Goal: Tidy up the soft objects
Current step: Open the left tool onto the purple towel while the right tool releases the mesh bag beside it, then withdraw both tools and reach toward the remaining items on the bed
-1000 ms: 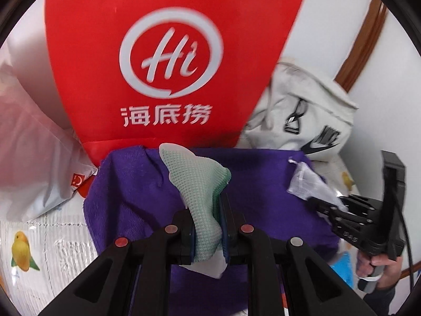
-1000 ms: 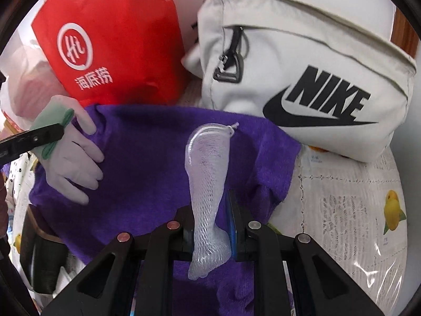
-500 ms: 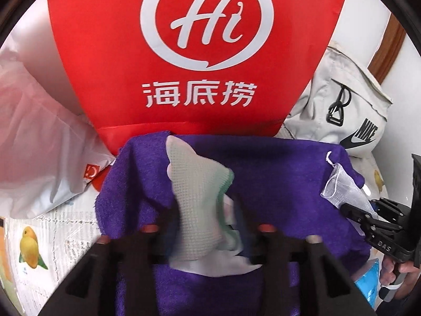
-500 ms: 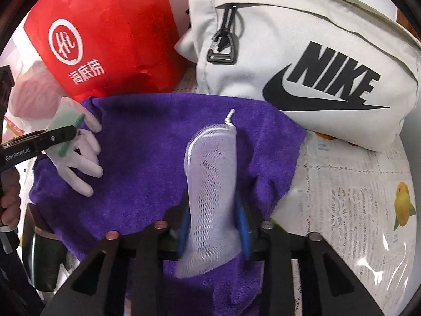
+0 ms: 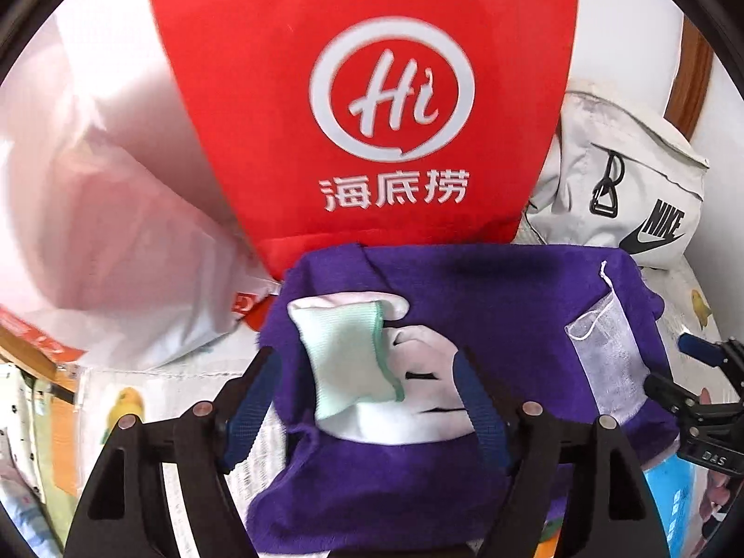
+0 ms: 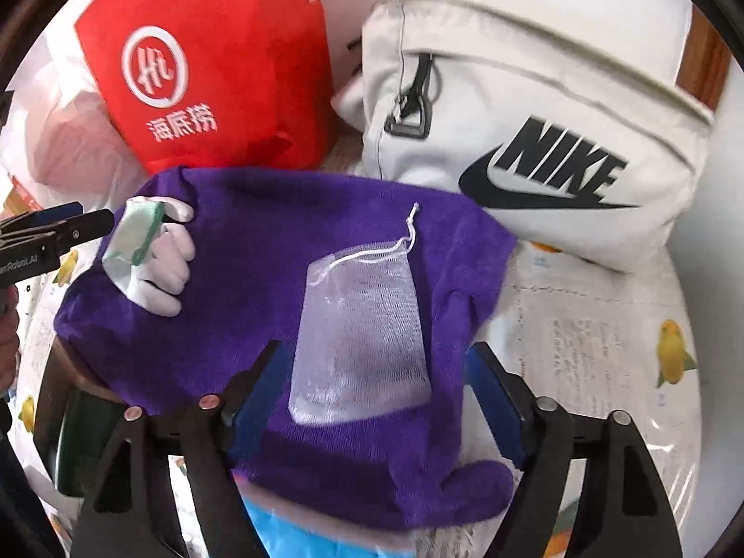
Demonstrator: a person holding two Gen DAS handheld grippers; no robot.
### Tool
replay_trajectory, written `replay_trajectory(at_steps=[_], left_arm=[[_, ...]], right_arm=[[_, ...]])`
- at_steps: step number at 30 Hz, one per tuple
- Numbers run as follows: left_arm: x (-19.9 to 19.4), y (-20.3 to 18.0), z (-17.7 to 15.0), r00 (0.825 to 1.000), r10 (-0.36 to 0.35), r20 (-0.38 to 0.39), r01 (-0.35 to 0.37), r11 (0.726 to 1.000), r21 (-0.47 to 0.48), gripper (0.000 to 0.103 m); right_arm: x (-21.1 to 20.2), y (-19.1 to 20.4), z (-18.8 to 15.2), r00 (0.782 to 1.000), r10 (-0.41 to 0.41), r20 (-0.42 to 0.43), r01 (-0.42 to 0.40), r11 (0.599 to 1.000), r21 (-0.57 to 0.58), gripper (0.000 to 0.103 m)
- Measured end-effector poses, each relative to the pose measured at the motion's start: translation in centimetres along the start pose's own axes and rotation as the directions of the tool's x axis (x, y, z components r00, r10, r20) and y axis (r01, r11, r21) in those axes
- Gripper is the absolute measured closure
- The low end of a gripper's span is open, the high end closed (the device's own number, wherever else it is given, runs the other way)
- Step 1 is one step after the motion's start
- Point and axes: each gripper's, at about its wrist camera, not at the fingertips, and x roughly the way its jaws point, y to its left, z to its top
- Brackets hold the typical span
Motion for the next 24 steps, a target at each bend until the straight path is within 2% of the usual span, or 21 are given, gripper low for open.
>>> replay_trajectory(at_steps=[7,9,12,14,17,20,24], left_arm=[[-5.1,1.0,-2.6,0.997,-0.005,0.075,0.007,1.000,-0.023,0.028],[-6.3,1.1,-3.5,0.996,-0.014,0.085,0.016,1.000,-0.021,0.028],[-8.3,0.8,-5.2,0.996,-0.030,0.085,0.032,0.999,-0.026,0.028],[-9.9,0.6,-6.8,0.995,-0.013,0.096,0.015,1.000,-0.017,0.028],[-11.8,0.4,-9.3,0.995,0.022,0.093,-0.019,0.999,-0.030,0.028],[-13.1,0.4,-11.4,0.996,0.015,0.084,-0.013,0.999,-0.031,0.028],[-14.6,1.0,-13.5,0.998,0.018,0.065,-0.014,0.998,-0.057,0.028]], right_arm=[[-5.2,0.2,-2.4,0.996,0.014,0.089,-0.015,1.000,0.012,0.023],[-5.4,0.7,-2.6,0.995,0.025,0.095,-0.027,0.999,0.020,0.023],[-7.4,2.0,-3.9,0.994,-0.009,0.109,0.011,1.000,-0.012,0.023],[-8.3,2.6,-4.9,0.994,-0.023,0.110,0.024,1.000,-0.008,0.023],[-10.0,2.5,-6.7,0.992,0.014,0.129,-0.018,0.999,0.032,0.023],[-11.3,2.7,-8.8,0.990,0.053,0.130,-0.060,0.997,0.049,0.023],[-12.7,3.6,-11.5,0.992,0.061,0.114,-0.065,0.997,0.031,0.023]])
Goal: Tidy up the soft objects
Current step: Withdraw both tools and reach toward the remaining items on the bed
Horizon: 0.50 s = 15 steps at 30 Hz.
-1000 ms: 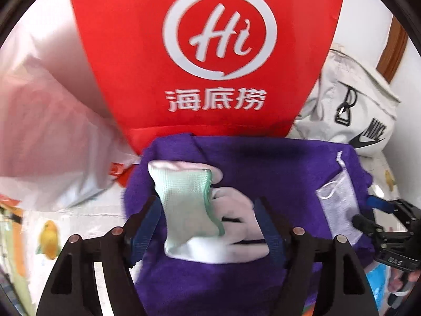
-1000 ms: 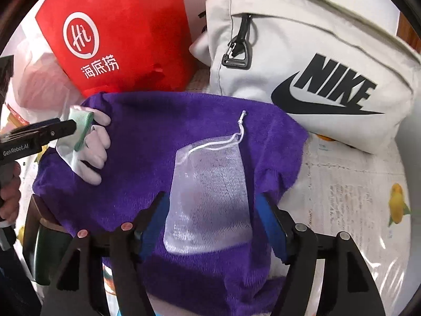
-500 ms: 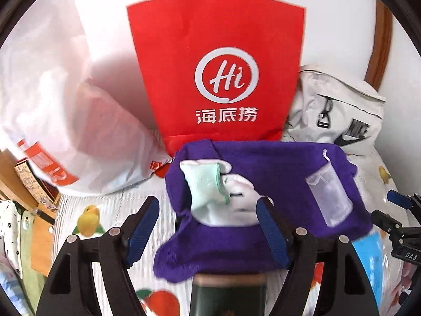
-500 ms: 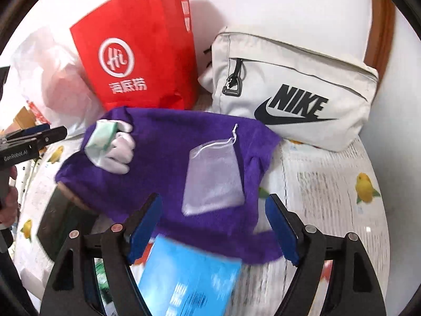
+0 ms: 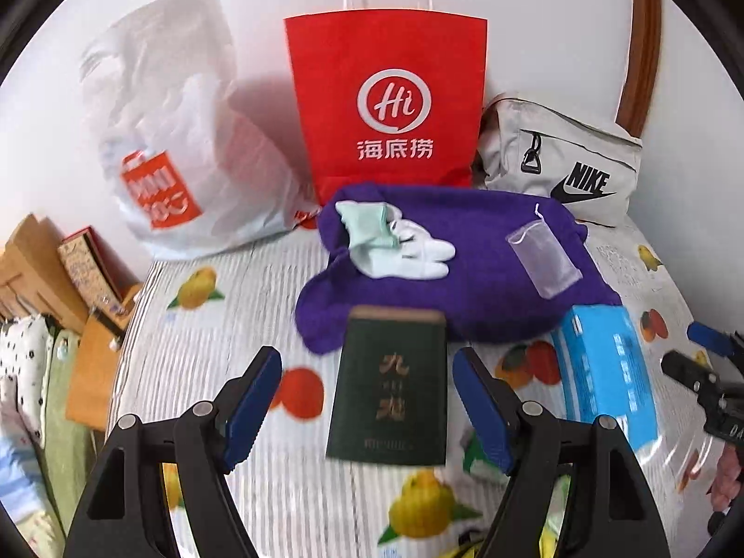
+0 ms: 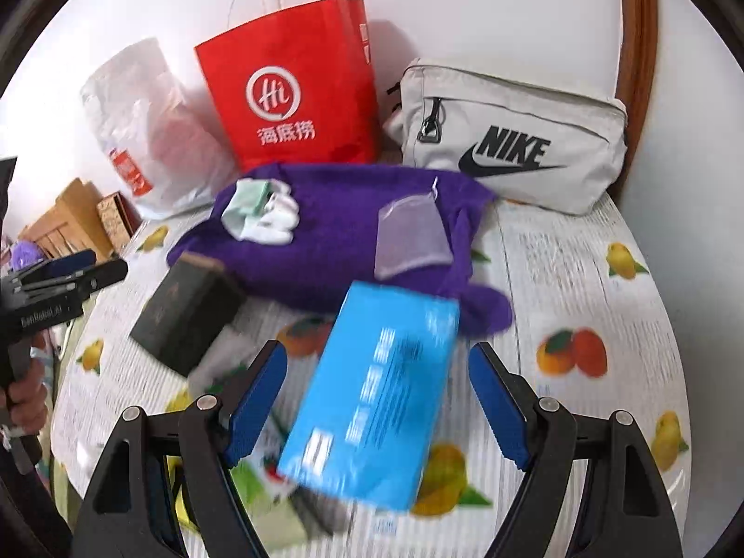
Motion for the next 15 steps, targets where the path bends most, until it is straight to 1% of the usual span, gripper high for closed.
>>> replay_trajectory(at_steps=[3,7,10,15], left_arm=[[-1.3,0.9,-1.6,1.000,-0.003,-0.005,0.003,1.000,-0.020,0.028],[-2.2,2.2,-4.1,1.000,0.010,-0.026,-0.011,0.999,-0.042,0.028],[-3.0,3.2,-6.4,0.999,0.006,-0.052,-0.009,0.998,-0.057,0.028],[-4.6,4.7,-10.1,0.998,0.013,-0.061,-0.017,0.997,-0.076,0.028]], right_arm=[[-1.1,0.7,-1.8,1.000,0.023,0.009,-0.023,1.000,0.001,0.023],[-2.0,1.7,-3.9,0.999,0.040,0.007,-0.040,0.999,0.005,0.023],[-2.6,2.4,-4.9,0.998,0.067,0.013,-0.067,0.998,0.000,0.023],[-2.8,3.6,-6.2,0.994,0.107,-0.001,-0.107,0.994,-0.009,0.023]])
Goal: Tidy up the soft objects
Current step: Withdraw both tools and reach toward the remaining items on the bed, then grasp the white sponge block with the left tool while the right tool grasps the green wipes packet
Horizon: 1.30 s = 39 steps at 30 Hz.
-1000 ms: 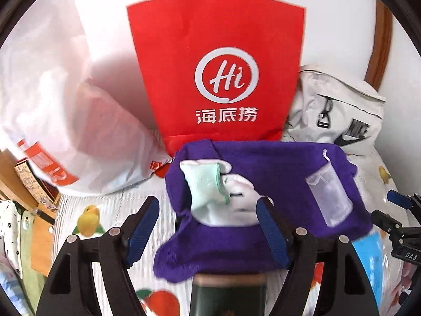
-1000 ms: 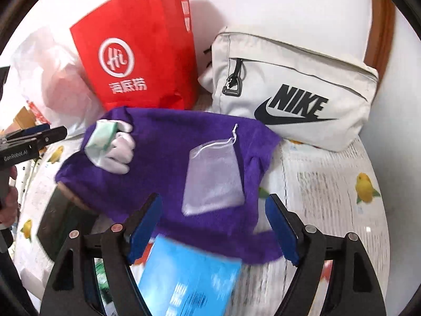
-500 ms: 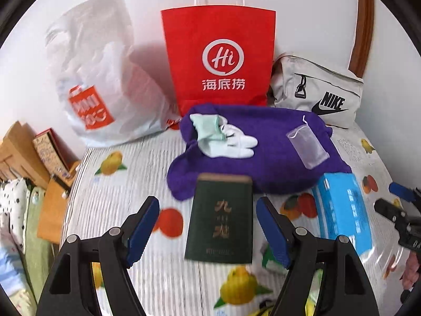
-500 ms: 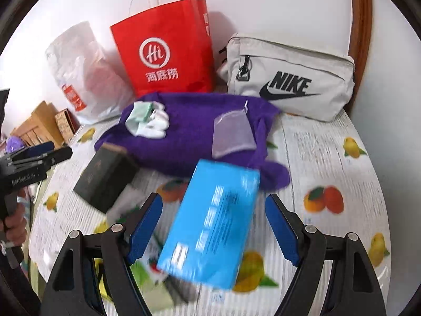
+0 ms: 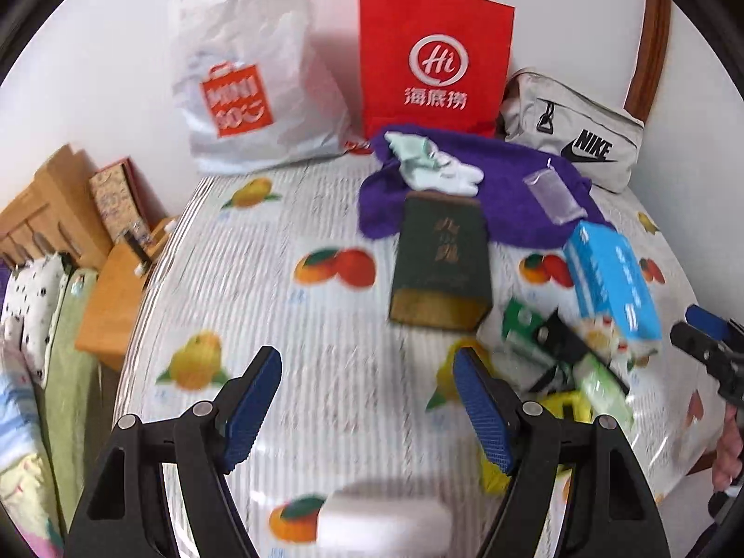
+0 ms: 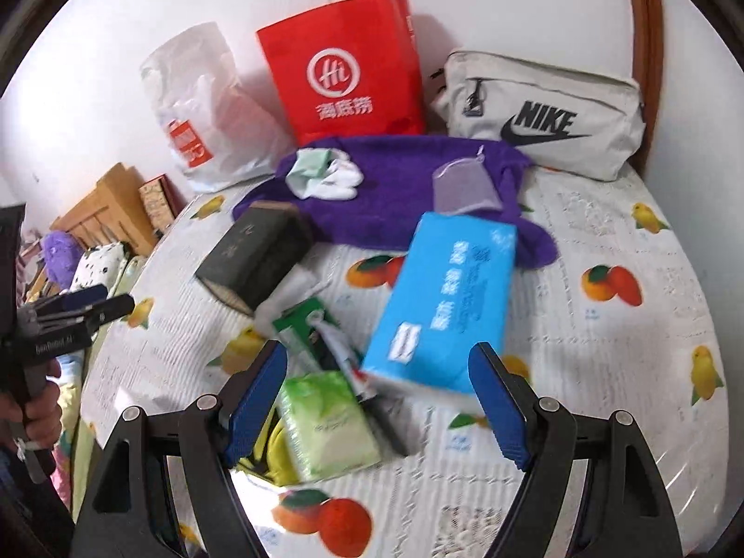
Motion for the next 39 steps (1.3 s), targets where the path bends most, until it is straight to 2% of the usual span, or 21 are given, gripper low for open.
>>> replay_trajectory(at_steps=[5,7,9,16,24,26,28,35,36,39], left_arm=[[-0.6,1.3,-3.8,0.999,-0.040,-0.021,0.039,0.998,-0.046,0.028],[-0.8,1.4,-5.0,0.997,-0.076,-0.025,0.074,0.996,-0.057,0.022],[-1.0,1.1,-6.2,0.994,-0.106,-0.027,0.104,0.993,-0.055,0.020],[-0.2,-0.1,-8.7,0.994,-0.104,-0.039,0.104,0.995,-0.007,0.018],[2.5,-1.1,-9.8,0.994,-0.081,-0.073,0.083,0.996,0.025,0.018],[2.9,-1.0,-9.9,0.995,-0.070,-0.068,0.071,0.997,0.022,0.018],[3.2,-0.7,-9.9,0.996,-0.065,-0.061,0.066,0.998,0.009,0.023],[2.8,-0.4,-9.1,0.995,-0.085,-0.042,0.085,0.996,-0.005,0.023],[2.8,-0.5,-8.9,0.995,-0.087,-0.043,0.087,0.996,-0.005,0.023],[2.7,-0.7,-8.7,0.994,-0.100,-0.042,0.100,0.995,-0.009,0.023]], right_arm=[[0.1,1.0,-1.9,1.000,0.017,-0.016,-0.017,1.000,-0.006,0.023],[0.1,1.3,-2.8,0.999,0.026,-0.019,-0.026,1.000,-0.007,0.023],[0.3,1.5,-3.7,0.999,0.030,-0.029,-0.030,1.000,-0.007,0.023],[0.6,1.8,-6.3,0.998,0.038,-0.056,-0.039,0.999,-0.013,0.023],[1.0,1.6,-7.2,0.998,0.023,-0.064,-0.025,0.999,-0.021,0.023],[1.3,1.4,-7.2,0.998,0.022,-0.061,-0.024,0.999,-0.023,0.023],[1.7,1.4,-7.2,0.998,0.016,-0.060,-0.017,0.999,-0.030,0.023],[3.0,2.1,-6.6,0.998,0.027,-0.059,-0.032,0.997,-0.074,0.023],[3.2,2.4,-6.5,0.998,0.030,-0.059,-0.035,0.996,-0.087,0.024],[4.3,3.3,-6.4,0.998,0.001,-0.062,-0.011,0.988,-0.153,0.037]])
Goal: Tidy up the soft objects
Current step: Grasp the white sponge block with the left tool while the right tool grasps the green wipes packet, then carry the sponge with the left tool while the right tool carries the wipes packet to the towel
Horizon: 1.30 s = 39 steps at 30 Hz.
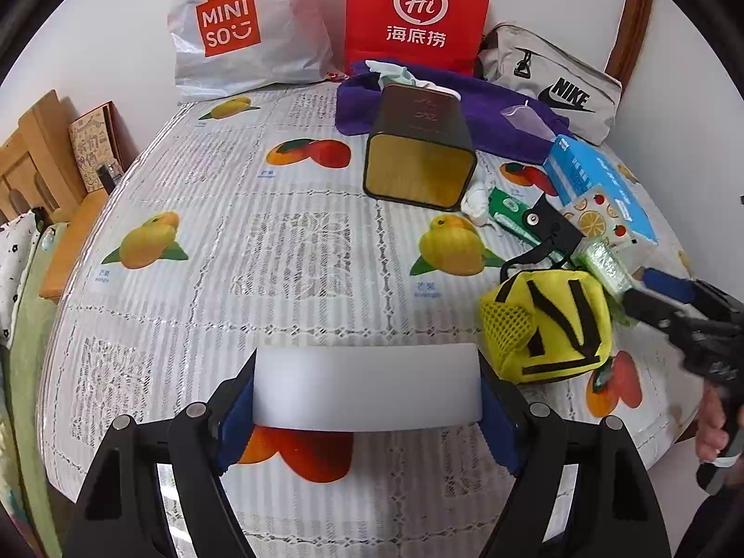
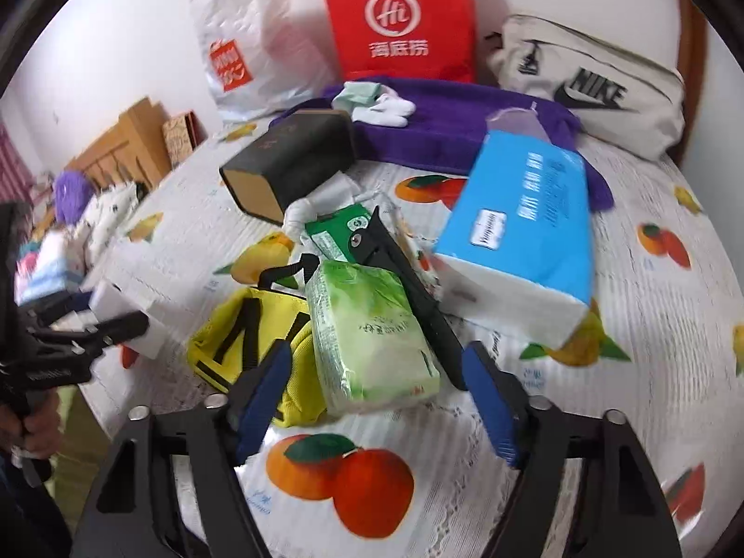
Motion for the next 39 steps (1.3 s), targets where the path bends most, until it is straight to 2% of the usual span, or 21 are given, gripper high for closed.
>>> replay_trajectory(at_steps=[1,2,4,7,11,14,17,20,21,23,26,34,39], left_arm=[[0.0,-0.1,0.0,1.000,-0.006,-0.002,0.006,1.000,0.002,0.023],[0.0,-0.2,0.0,1.000,-0.006,-0.004,0.006,1.000,0.006,0.023],[-0.1,-0.2,0.0,1.000,-0.003,-0.004,0.003,1.000,0.001,0.023],[-0.1,-0.2,0.1,1.000,-0.010,-0.007,0.010,1.000,-0.004,0.023],[-0.1,-0.4,0.3,1.000,-0.024,-0.006,0.024,1.000,-0.002,0.023],[0.0,-0.6,0.4,1.000,-0.027,-0.011,0.027,1.000,0.005,0.023],[0.2,-0.8,0.7,0.999,-0.031,-0.017,0.031,0.999,0.012,0.023],[0.2,-0.9,1.1,0.999,-0.033,-0.021,0.033,0.999,0.017,0.023],[0.2,-0.9,1.2,0.999,-0.031,-0.019,0.032,0.999,0.019,0.023],[0.0,-0.9,1.6,0.999,-0.030,-0.015,0.031,0.999,0.019,0.023],[-0.3,-1.0,2.6,0.999,-0.038,-0.004,0.038,0.999,0.016,0.023],[-0.7,-1.7,5.3,0.997,-0.068,0.027,0.067,0.998,0.014,0.023],[-0.9,-2.6,6.8,0.997,-0.074,0.038,0.073,0.997,0.036,0.023]], right_arm=[[0.3,0.2,0.0,1.000,-0.017,-0.008,0.017,1.000,-0.014,0.047],[0.5,0.2,0.0,1.000,-0.028,-0.015,0.027,0.999,-0.021,0.051],[0.3,0.0,-0.2,1.000,-0.009,-0.010,0.009,1.000,-0.017,0.053],[-0.1,0.1,-0.2,0.999,-0.046,-0.001,0.046,0.998,-0.044,0.053],[0.6,0.7,-0.2,0.998,-0.056,-0.016,0.055,0.995,-0.085,0.052],[1.6,1.4,-0.2,0.997,-0.061,-0.037,0.056,0.991,-0.125,0.045],[2.7,2.0,-0.2,0.992,-0.112,-0.052,0.102,0.980,-0.171,0.044],[2.3,1.5,-0.1,0.996,-0.076,-0.038,0.070,0.987,-0.142,0.058],[2.0,1.2,-0.1,0.997,-0.066,-0.037,0.061,0.990,-0.129,0.060],[1.3,0.8,0.1,0.998,-0.058,-0.018,0.056,0.993,-0.103,0.069],[0.5,0.3,0.3,1.000,-0.001,-0.024,-0.001,0.997,-0.072,0.070],[-1.0,-1.6,0.9,0.996,0.091,-0.018,-0.090,0.995,0.050,0.071],[-2.5,-1.4,1.6,0.997,0.070,0.011,-0.070,0.997,0.033,0.071]])
